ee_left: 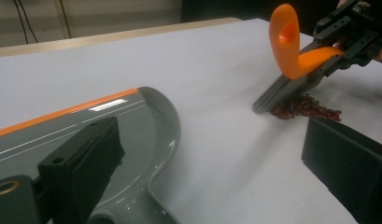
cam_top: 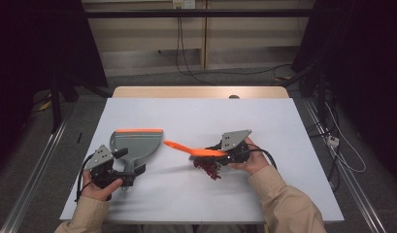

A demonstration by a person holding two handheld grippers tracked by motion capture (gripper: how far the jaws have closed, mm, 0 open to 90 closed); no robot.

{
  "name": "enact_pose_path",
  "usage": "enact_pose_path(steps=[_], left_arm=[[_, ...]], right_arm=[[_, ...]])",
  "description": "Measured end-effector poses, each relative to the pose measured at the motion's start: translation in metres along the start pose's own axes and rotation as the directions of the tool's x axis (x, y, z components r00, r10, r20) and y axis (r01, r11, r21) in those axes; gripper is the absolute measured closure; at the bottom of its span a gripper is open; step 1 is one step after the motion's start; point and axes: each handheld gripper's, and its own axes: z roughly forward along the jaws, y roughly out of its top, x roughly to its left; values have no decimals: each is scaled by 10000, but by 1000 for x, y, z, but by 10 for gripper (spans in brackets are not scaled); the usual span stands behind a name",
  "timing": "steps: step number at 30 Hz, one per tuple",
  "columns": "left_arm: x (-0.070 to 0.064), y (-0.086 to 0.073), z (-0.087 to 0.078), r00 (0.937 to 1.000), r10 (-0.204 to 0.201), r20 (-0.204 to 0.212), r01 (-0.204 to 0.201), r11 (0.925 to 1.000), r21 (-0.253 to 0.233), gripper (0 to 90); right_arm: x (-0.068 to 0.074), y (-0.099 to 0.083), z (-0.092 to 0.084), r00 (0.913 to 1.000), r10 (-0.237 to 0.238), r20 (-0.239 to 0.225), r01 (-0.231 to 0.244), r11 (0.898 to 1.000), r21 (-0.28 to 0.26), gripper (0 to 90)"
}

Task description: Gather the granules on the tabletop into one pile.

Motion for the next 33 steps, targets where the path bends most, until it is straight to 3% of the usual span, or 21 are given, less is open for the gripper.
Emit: enact_pose_path(steps=[9, 14, 17, 21, 23, 25, 28, 30, 32, 33], left_arm=[[-1, 1, 0, 10000, 26, -21, -26, 10000, -1, 48], [-1, 1, 0, 10000, 57, -1, -57, 10000, -6, 48], [-1, 1, 0, 10000, 40, -1, -40, 10000, -28, 48], [-1, 1, -1, 10000, 32, 10, -32, 10000, -43, 48], [-1, 1, -1, 10000, 22, 17, -22, 10000, -45, 48], [-1, 1, -1, 10000, 36, 11, -36, 10000, -47, 48], [-2, 1, -1, 10000, 56, 52, -55, 10000, -49, 48], [-2, 2, -1, 10000, 70, 34, -70, 10000, -36, 48], [-2, 2, -1, 9999, 94, 46, -94, 10000, -27, 48], [-3, 2, 0, 9999, 89, 68, -89, 10000, -34, 48]], right_arm=[[5, 0, -1, 9997, 234, 88, -232, 9994, -245, 714], [2, 2, -5, 9974, 592, 417, -573, 9973, -449, 713], [1, 3, -7, 9910, 973, 922, -935, 9946, -446, 713], [1, -1, -10, 9750, 1705, 1424, -1639, 9848, -567, 713], [3, -1, -11, 9621, 2066, 1781, -2005, 9783, -517, 713], [7, -1, -11, 9438, 2337, 2338, -2285, 9723, -495, 713], [12, -5, -12, 9034, 3005, 3059, -2928, 9535, -721, 714], [16, -8, -11, 8683, 3341, 3666, -3315, 9407, -720, 713], [21, -11, -12, 8266, 3823, 4131, -3740, 9215, -1044, 714], [24, -10, -11, 8139, 3938, 4272, -3829, 9166, -1154, 714]])
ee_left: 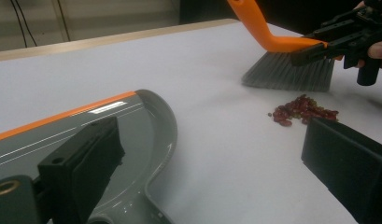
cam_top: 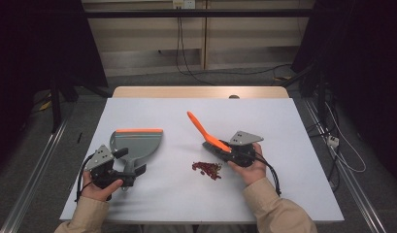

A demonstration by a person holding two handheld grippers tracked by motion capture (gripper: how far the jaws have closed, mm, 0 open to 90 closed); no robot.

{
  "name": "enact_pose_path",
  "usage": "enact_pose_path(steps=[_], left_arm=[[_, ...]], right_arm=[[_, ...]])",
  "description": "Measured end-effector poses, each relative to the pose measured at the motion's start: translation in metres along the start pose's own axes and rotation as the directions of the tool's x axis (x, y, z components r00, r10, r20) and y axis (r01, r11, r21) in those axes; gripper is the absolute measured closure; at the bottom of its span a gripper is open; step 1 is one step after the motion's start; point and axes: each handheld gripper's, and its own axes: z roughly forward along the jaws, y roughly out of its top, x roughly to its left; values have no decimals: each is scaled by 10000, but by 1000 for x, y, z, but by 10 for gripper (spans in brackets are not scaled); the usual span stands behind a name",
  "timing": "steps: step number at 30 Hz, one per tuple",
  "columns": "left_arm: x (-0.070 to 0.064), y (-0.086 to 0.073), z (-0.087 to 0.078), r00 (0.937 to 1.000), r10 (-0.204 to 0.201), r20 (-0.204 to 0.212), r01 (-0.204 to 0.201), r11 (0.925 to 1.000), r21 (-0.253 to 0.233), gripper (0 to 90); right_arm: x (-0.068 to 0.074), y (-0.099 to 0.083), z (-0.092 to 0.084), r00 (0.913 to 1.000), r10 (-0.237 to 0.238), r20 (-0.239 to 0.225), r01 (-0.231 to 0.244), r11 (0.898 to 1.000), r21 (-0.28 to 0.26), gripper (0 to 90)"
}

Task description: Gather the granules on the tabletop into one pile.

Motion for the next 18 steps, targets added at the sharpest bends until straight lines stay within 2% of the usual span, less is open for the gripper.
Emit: enact_pose_path(steps=[2, 5, 10, 13, 15, 16, 18], left_arm=[[-1, 0, 1, 10000, 12, -13, -12, 10000, 7, 48], [-1, 1, 1, 10000, 60, 21, -60, 10000, 6, 48], [-2, 1, 0, 10000, 40, 28, -40, 10000, -34, 48], [-2, 1, -1, 10000, 58, -5, -58, 10000, -15, 48], [-1, 1, -1, 10000, 43, -20, -43, 10000, -25, 48], [-1, 1, -1, 10000, 31, -26, -32, 10000, -42, 48], [-1, 2, -1, 10000, 67, 7, -67, 10000, -58, 48]], right_arm=[[7, -1, 0, 9989, -39, 477, 40, 10000, -16, 714], [16, -1, 3, 9977, 145, 662, -139, 9999, -98, 714], [26, 2, 6, 9995, -33, 306, 38, 9999, -149, 714], [29, 2, 4, 10000, 67, 4, -66, 9995, -321, 714], [31, 5, 3, 9997, -54, 250, 61, 9996, -260, 714], [30, 6, 3, 9998, -51, 202, 59, 9992, -404, 714], [28, 9, 0, 9995, 167, 275, -151, 9983, -561, 714]])
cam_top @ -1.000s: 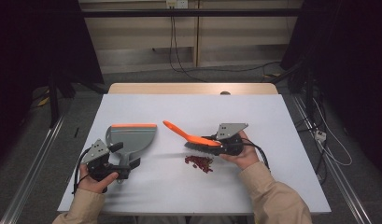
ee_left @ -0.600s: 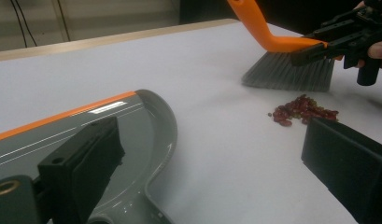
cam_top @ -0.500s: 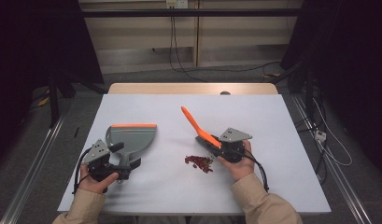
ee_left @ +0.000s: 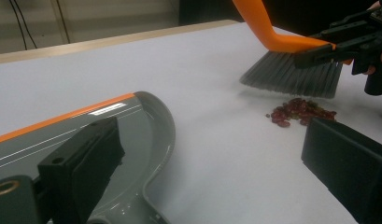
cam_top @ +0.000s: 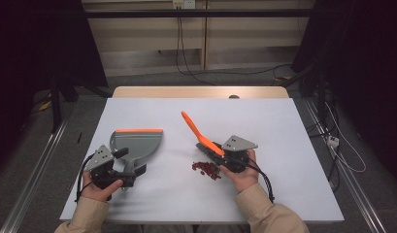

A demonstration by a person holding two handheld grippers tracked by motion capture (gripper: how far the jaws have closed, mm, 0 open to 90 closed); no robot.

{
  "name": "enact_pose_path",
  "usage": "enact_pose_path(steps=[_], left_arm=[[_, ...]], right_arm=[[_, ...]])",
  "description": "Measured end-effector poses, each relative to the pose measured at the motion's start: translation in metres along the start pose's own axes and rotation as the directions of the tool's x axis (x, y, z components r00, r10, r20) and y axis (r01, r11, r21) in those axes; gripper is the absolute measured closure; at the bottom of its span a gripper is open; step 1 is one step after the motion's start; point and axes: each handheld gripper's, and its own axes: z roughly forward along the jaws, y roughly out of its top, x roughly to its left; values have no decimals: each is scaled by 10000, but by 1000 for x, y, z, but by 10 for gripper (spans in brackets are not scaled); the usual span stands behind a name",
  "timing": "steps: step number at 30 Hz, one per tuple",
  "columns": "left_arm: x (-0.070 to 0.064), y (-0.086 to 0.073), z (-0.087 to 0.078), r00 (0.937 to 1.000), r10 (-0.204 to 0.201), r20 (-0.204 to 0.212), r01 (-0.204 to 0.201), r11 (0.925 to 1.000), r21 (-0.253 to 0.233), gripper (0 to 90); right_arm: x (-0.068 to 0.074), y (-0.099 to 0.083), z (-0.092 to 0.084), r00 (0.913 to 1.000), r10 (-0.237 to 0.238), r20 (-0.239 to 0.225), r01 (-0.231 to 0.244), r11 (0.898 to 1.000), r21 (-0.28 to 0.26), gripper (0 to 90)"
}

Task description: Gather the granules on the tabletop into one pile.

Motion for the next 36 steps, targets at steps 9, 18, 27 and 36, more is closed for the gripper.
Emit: enact_pose_path(steps=[9, 18, 27, 36], left_arm=[[0, 0, 0, 10000, -71, -17, 71, 10000, -8, 48], [1, -1, 1, 9999, -109, 8, 109, 9999, -3, 48], [2, -1, 0, 9999, -116, -10, 116, 9999, -1, 48], [2, -1, 0, 9999, -108, -12, 108, 9999, -5, 48]], right_arm=[[-10, 7, 8, 9925, -790, -938, 774, 9968, -203, 713], [-30, 5, 22, 9698, -1739, -1710, 1769, 9842, 19, 714], [-15, 3, 29, 9542, -1851, -2352, 1920, 9814, 66, 714], [-9, 15, 15, 9698, -1264, -2085, 1255, 9919, -173, 713]])
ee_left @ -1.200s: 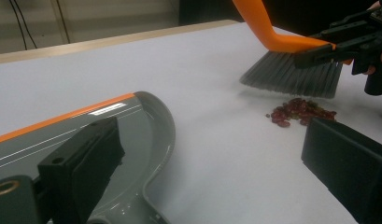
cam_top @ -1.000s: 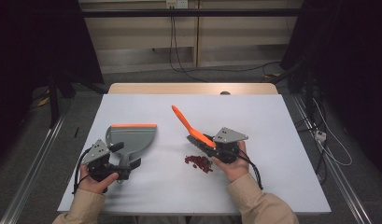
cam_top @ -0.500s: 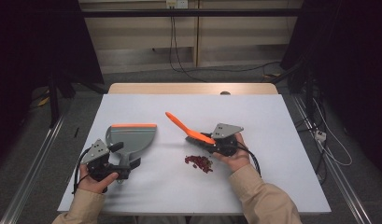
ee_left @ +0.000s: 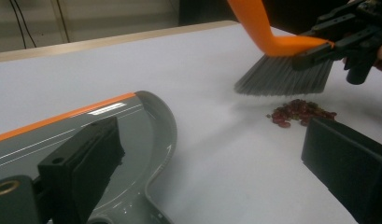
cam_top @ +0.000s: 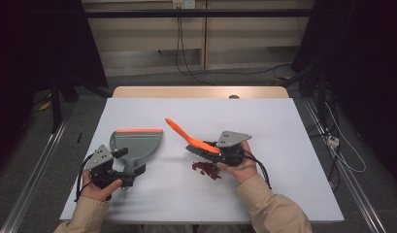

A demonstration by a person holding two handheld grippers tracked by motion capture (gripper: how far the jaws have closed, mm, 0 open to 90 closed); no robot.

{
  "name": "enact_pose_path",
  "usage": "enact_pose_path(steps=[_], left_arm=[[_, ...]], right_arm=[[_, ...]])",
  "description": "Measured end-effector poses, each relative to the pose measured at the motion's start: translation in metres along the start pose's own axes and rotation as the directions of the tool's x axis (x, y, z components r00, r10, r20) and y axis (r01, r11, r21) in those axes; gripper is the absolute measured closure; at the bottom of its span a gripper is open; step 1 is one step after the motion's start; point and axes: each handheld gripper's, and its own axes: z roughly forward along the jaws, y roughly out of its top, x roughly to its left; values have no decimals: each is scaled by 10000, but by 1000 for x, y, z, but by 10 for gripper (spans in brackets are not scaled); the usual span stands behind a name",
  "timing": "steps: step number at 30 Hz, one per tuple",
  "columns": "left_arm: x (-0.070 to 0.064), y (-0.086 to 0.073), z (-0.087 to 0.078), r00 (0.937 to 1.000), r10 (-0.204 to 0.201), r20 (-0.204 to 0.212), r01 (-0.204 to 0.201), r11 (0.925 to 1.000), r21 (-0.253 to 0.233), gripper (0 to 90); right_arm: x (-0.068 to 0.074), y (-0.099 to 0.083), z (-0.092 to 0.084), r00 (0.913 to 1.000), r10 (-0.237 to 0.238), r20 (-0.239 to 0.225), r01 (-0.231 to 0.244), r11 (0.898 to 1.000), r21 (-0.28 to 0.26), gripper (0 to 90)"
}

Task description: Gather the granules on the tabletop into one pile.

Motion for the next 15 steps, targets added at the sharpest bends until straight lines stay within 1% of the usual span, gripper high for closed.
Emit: enact_pose_path(steps=[1, 2, 3, 5, 6, 7, 8, 9, 10, 12, 13, 15], left_arm=[[0, 0, 0, 10000, -1, -6, 1, 10000, 1, 48], [0, 0, 0, 10000, 12, 19, -12, 10000, -2, 48], [0, 0, 0, 10000, 7, -14, -7, 10000, -7, 48], [0, 0, 1, 10000, 42, -8, -42, 10000, 13, 48], [-1, 0, 1, 10000, 27, -14, -27, 10000, 9, 48], [-1, 1, 1, 10000, 33, -17, -33, 10000, 5, 48], [-1, 1, 1, 10000, 54, -6, -54, 10000, 12, 48], [-2, 1, 0, 10000, 61, -42, -61, 10000, 19, 48], [-2, 1, 0, 10000, 63, -31, -63, 10000, 12, 48], [-2, 1, 0, 10000, 69, -39, -69, 10000, 5, 48], [-2, 1, -1, 10000, 62, -40, -62, 10000, -5, 48], [-2, 1, -2, 10000, 57, -28, -57, 10000, -41, 48]], right_arm=[[1, 2, -2, 9994, 244, 264, -243, 9997, -20, 713], [3, 4, -4, 9981, 489, 367, -484, 9987, -137, 713], [4, 6, -5, 9953, 861, 446, -850, 9960, -260, 713], [9, 10, -6, 9859, 1470, 806, -1444, 9888, -372, 713], [12, 12, -5, 9798, 1749, 972, -1715, 9843, -427, 713], [15, 13, -4, 9689, 2167, 1198, -2122, 9760, -490, 713], [19, 14, -3, 9559, 2627, 1312, -2569, 9646, -593, 713], [23, 14, 0, 9443, 2950, 1457, -2873, 9552, -716, 713], [28, 15, 2, 9315, 3196, 1734, -3107, 9474, -771, 713], [36, 15, 9, 9094, 3611, 2064, -3512, 9325, -841, 713], [39, 15, 13, 8996, 3732, 2268, -3622, 9277, -901, 713], [45, 15, 21, 8772, 4116, 2472, -3991, 9113, -1012, 713]])
